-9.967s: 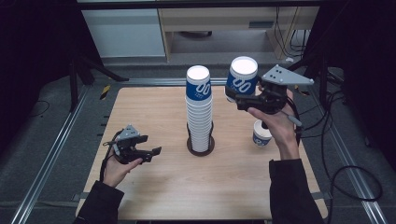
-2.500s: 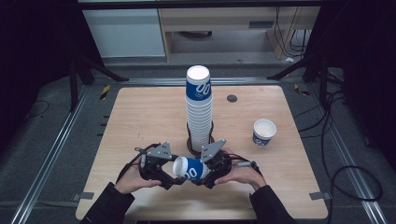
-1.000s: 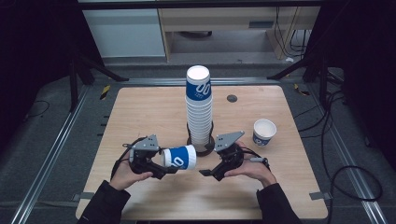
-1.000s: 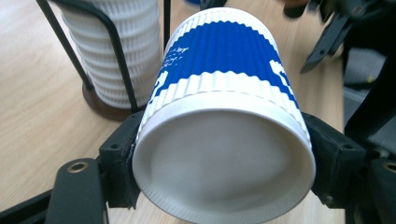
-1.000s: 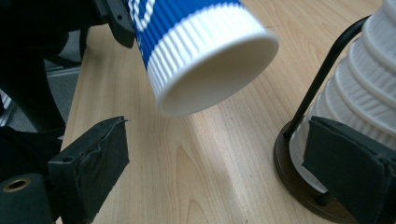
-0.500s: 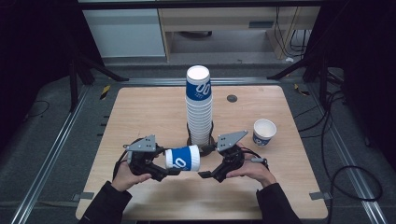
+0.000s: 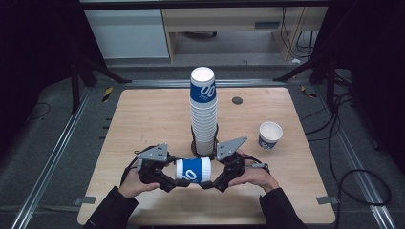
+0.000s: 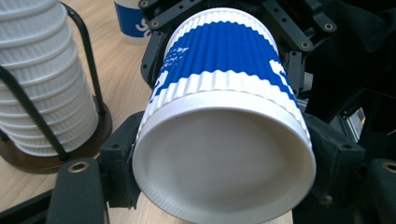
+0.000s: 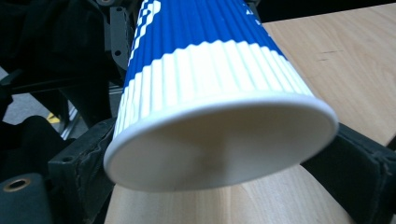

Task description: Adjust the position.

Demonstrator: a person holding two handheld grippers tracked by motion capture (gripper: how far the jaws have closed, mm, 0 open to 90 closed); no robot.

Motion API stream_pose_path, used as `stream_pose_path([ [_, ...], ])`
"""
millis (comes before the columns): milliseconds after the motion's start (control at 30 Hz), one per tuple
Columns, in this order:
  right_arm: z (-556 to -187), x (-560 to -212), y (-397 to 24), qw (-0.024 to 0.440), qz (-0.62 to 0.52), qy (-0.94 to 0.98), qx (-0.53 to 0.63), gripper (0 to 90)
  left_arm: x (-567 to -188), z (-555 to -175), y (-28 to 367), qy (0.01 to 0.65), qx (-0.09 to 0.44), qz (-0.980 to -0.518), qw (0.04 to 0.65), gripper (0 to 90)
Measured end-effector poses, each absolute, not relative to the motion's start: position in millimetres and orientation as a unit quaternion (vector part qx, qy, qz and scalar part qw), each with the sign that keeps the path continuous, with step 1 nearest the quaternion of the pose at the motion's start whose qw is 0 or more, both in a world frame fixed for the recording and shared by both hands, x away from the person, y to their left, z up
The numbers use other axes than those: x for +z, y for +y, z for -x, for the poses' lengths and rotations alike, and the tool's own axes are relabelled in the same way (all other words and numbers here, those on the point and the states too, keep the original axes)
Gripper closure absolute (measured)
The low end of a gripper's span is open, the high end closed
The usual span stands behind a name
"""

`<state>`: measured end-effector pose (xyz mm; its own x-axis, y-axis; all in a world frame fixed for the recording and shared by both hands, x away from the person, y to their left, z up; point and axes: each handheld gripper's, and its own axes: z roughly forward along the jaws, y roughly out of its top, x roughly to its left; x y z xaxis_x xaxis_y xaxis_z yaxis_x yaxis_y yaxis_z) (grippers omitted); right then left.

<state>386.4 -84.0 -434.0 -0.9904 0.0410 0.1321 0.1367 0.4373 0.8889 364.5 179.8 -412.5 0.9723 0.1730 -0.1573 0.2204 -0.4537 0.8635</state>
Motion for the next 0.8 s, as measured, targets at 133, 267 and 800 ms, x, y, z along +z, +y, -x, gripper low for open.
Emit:
stream_pose_path([
  [133,-385,-436,-81,0.053,0.045,-0.848,-0.525,10.5,-414,-363,176,0.111,-0.025,-0.856,0.504,25.2],
  [267,-385,-438,-80,0.053,0.045,-0.849,-0.524,14.4,-414,-364,176,0.115,-0.025,-0.858,0.499,25.2],
  [800,-391,-437,-95,0.020,0.065,-0.869,-0.491,16.1,-414,-370,191,0.137,0.005,-0.881,0.454,16.5],
])
